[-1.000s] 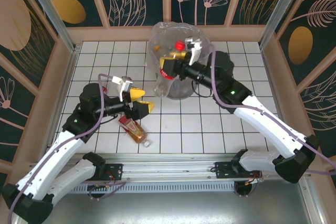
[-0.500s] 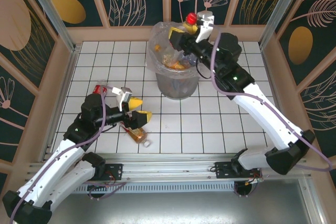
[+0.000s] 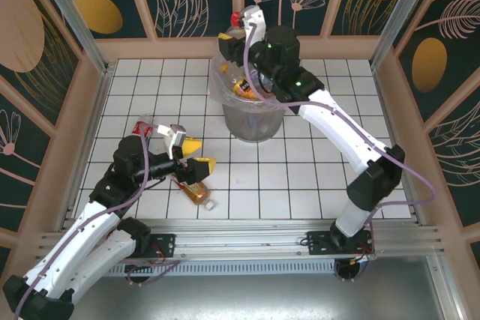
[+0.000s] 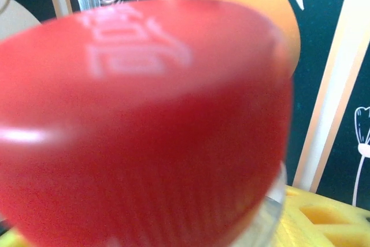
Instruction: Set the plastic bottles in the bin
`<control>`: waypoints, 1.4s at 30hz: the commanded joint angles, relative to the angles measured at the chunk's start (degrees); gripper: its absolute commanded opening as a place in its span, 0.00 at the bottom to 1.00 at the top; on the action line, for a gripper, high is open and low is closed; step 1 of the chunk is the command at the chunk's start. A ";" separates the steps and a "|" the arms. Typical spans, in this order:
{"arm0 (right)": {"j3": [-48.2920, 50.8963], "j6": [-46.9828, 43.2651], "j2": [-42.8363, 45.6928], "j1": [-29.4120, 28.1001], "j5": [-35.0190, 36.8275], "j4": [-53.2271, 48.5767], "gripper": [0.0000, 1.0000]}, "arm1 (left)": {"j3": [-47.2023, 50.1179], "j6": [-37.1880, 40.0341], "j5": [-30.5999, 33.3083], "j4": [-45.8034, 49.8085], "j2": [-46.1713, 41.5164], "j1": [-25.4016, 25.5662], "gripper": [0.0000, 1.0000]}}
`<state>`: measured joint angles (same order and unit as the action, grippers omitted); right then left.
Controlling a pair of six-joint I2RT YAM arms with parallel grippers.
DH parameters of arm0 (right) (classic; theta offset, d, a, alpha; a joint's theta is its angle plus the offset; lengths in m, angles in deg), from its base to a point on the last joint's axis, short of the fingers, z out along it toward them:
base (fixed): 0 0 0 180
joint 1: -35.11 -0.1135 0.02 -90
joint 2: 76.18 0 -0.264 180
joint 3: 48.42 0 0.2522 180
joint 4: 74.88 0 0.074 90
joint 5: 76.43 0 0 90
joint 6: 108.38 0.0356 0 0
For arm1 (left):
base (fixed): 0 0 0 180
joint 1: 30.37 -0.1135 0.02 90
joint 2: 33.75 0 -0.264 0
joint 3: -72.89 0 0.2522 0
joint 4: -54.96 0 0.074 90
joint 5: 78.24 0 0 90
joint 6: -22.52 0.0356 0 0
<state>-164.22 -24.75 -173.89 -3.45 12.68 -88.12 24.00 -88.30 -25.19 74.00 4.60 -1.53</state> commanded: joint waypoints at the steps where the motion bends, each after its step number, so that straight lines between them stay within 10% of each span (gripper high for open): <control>1: -4.29 -4.24 -3.70 0.12 1.44 -1.15 0.52 | 0.42 0.34 0.28 -1.64 -0.64 0.21 0.98; 20: -5.28 -19.14 -11.44 -2.88 17.19 -0.51 0.55 | 0.42 1.13 1.36 -0.80 0.23 0.15 0.98; 42: 0.48 -9.59 -1.71 -2.27 2.17 -4.74 0.89 | 0.24 1.32 1.95 0.07 0.28 0.21 0.98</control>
<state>-164.79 -38.70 -180.49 -6.12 20.66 -92.52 24.02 -88.03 -23.70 73.95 5.26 -1.53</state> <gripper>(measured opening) 0.880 0.985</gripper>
